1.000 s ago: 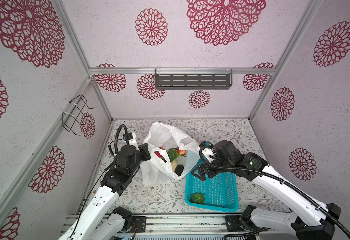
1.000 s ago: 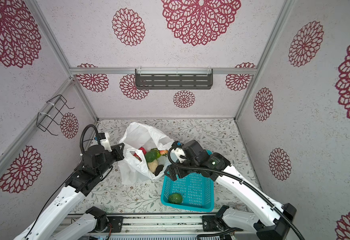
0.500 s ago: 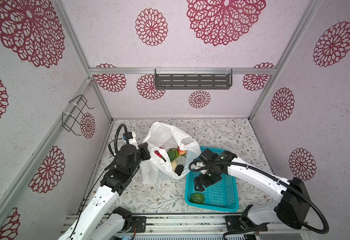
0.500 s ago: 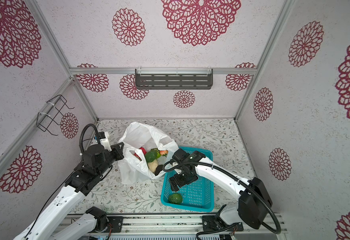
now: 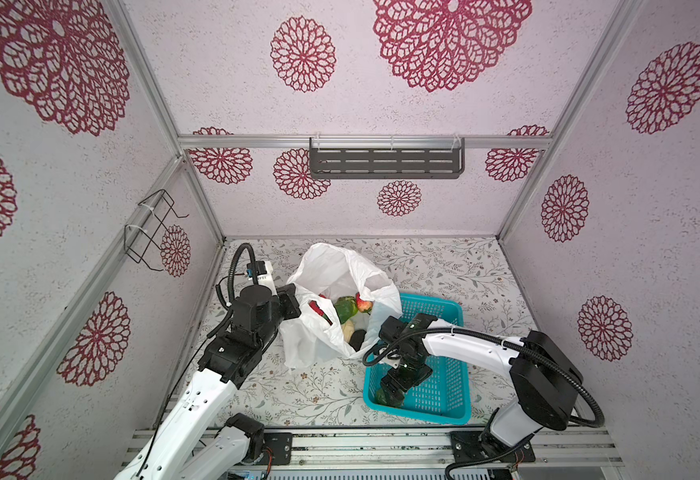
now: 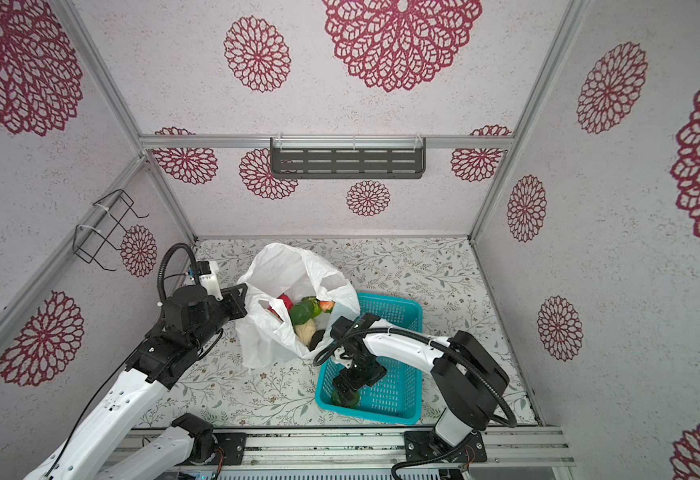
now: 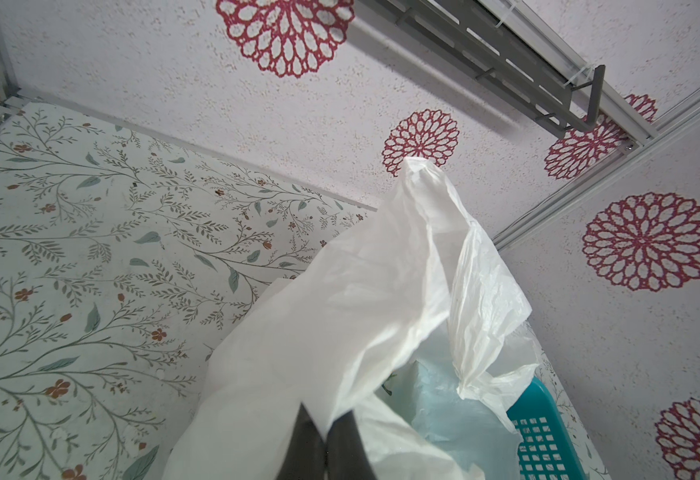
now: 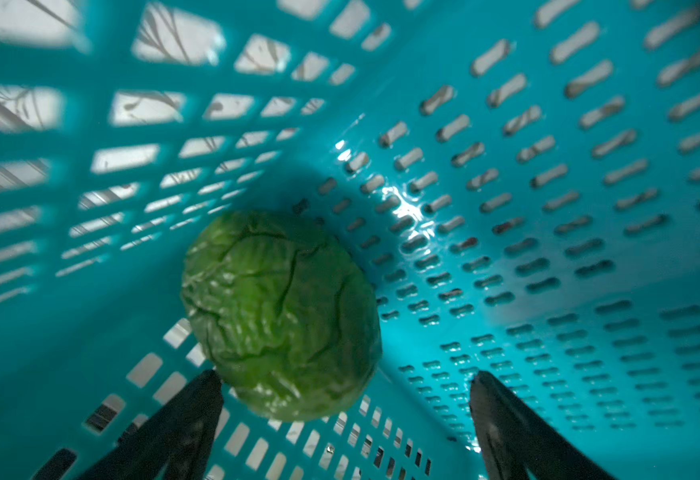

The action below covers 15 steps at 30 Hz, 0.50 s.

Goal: Place the fruits into the plastic bag
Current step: 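Grasp the last green fruit with the right gripper and lift it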

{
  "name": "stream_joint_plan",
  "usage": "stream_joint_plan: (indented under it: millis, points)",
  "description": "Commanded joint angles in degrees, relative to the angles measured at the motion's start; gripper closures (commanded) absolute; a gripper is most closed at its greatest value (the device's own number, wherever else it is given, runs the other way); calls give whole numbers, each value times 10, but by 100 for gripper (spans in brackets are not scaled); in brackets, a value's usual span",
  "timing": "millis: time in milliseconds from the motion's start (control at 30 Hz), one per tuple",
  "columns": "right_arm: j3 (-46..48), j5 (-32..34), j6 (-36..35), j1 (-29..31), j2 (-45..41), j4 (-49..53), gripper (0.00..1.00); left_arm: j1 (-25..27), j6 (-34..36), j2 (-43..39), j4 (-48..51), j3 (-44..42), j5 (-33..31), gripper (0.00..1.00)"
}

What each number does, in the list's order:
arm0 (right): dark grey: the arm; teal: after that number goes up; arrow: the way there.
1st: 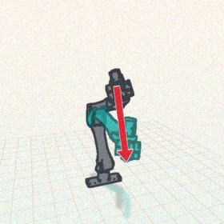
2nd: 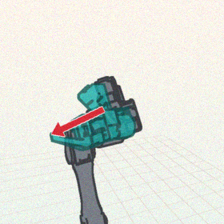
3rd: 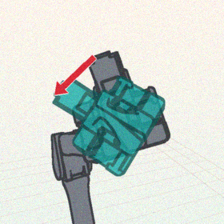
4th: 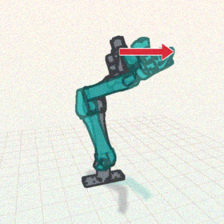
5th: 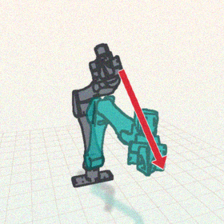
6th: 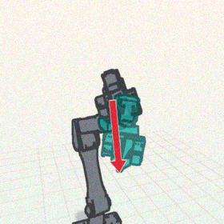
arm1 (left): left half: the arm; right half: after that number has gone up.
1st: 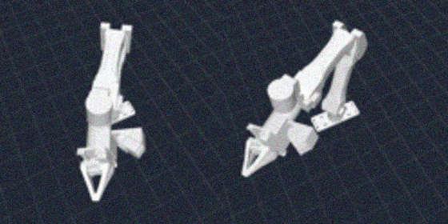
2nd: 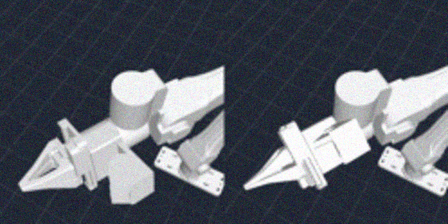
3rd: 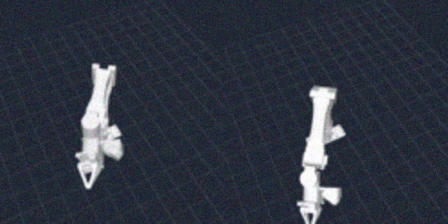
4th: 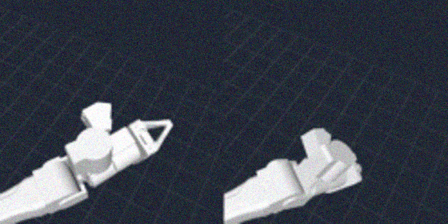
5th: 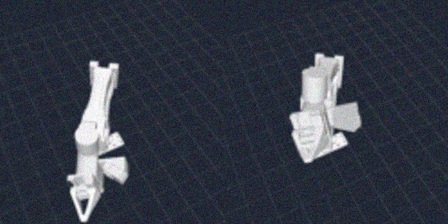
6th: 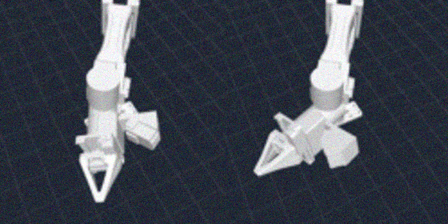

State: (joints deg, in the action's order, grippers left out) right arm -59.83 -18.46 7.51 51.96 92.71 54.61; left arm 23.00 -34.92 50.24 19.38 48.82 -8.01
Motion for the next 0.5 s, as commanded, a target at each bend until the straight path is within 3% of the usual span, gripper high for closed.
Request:
stream_joint_plan:
  millis: [0, 133, 467]
  points:
    - [-22, -40, -22, 0, 18, -15, 6, 2, 6, -6, 12, 13, 3, 100]
    - [-48, -37, -38, -2, 44, -21, 7, 2, 3, -13, 23, 16, 3, 100]
    - [-82, 118, 3, -5, 83, -65, 18, 3, -10, -31, 41, 16, -2, 100]
